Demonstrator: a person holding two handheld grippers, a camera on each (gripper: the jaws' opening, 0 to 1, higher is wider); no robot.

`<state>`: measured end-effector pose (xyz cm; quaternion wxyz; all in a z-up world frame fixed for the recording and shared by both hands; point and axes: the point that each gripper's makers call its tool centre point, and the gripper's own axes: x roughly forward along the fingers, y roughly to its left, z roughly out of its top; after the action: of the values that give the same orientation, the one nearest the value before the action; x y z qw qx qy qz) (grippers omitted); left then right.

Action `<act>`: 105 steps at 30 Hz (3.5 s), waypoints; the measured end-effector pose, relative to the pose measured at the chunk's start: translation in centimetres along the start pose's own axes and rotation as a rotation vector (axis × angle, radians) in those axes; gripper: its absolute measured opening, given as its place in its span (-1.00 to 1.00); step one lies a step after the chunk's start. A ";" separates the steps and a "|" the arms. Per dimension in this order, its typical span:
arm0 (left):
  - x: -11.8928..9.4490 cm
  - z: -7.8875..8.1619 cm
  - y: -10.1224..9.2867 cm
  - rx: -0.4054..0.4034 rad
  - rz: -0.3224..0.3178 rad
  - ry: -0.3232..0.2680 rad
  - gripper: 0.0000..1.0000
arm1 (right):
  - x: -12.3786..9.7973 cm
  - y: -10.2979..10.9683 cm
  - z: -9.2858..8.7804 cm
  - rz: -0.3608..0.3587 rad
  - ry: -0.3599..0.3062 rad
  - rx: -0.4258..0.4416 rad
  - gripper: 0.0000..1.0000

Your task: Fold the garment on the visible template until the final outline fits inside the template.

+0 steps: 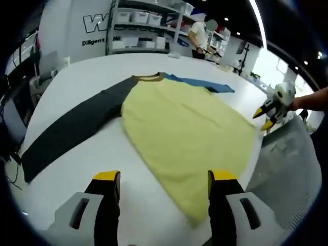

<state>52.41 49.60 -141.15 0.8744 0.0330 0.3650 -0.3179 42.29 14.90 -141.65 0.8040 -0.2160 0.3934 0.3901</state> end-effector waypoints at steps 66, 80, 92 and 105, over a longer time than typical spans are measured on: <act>-6.8 -2.5 24.2 -0.366 0.579 -0.077 -0.40 | -3.3 -2.5 1.9 -0.180 -0.074 0.158 0.54; -6.1 -1.9 23.9 -0.207 0.553 -0.014 -0.93 | -3.4 -2.0 1.4 -0.179 -0.045 0.150 0.49; -6.6 1.8 24.2 -0.159 0.556 -0.057 -0.98 | -3.9 -1.8 0.7 -0.195 -0.060 0.187 0.46; -7.5 13.2 21.4 -0.105 0.447 -0.327 -0.98 | -3.8 -2.3 0.8 -0.197 -0.087 0.196 0.49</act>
<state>69.00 66.83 -130.28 0.9706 0.0157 0.2188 -0.0991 43.05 12.35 -138.05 0.8720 -0.1566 0.3713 0.2780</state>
